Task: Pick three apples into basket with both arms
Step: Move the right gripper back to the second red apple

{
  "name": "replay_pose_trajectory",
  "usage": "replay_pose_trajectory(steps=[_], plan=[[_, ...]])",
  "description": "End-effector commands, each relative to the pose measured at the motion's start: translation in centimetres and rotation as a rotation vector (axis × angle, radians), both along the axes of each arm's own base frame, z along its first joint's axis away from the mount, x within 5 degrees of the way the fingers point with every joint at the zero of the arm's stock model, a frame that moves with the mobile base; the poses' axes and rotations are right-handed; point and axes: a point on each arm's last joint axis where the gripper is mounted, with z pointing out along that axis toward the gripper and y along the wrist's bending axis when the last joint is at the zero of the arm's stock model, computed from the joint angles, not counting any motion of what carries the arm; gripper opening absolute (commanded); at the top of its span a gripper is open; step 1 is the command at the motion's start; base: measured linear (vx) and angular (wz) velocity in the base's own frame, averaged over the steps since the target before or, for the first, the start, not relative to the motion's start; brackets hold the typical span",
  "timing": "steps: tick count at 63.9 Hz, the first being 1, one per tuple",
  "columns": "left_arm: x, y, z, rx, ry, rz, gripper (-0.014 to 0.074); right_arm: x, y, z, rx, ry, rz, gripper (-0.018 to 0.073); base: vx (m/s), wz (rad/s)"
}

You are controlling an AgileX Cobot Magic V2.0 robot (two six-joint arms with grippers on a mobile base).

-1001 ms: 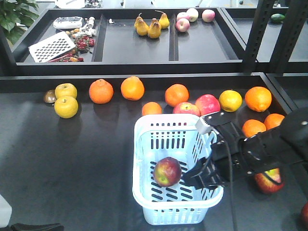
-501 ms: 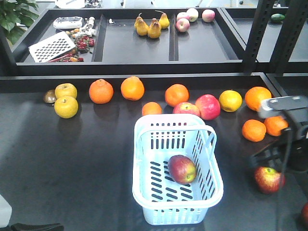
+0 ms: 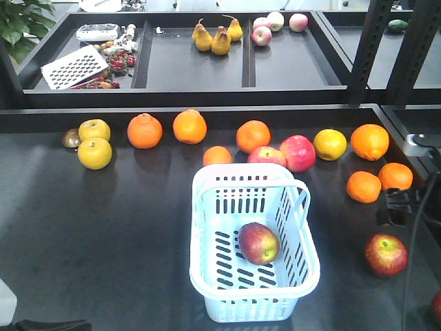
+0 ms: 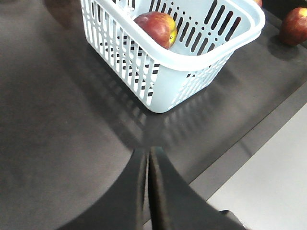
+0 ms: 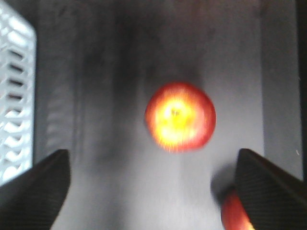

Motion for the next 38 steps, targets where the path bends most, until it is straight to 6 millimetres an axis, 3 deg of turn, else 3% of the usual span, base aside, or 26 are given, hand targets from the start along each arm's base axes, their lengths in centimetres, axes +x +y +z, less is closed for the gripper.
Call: replay_pose_trajectory(steps=[1,18,38], plan=[[0.5,-0.1,1.0,-0.036,-0.041,0.038,-0.0006,2.1,-0.6,1.0,-0.021,-0.073,-0.02,0.072,0.0,0.0],[0.5,-0.1,1.0,-0.037,-0.04,0.038,-0.0008,5.3,-1.3,-1.5,-0.038,-0.007,-0.015,0.0657,0.0,0.0],[0.5,-0.1,1.0,-0.037,-0.04,0.038,-0.0006,6.0,-1.6,-4.8,-0.047,0.083,-0.017,0.0624,0.0,0.0]])
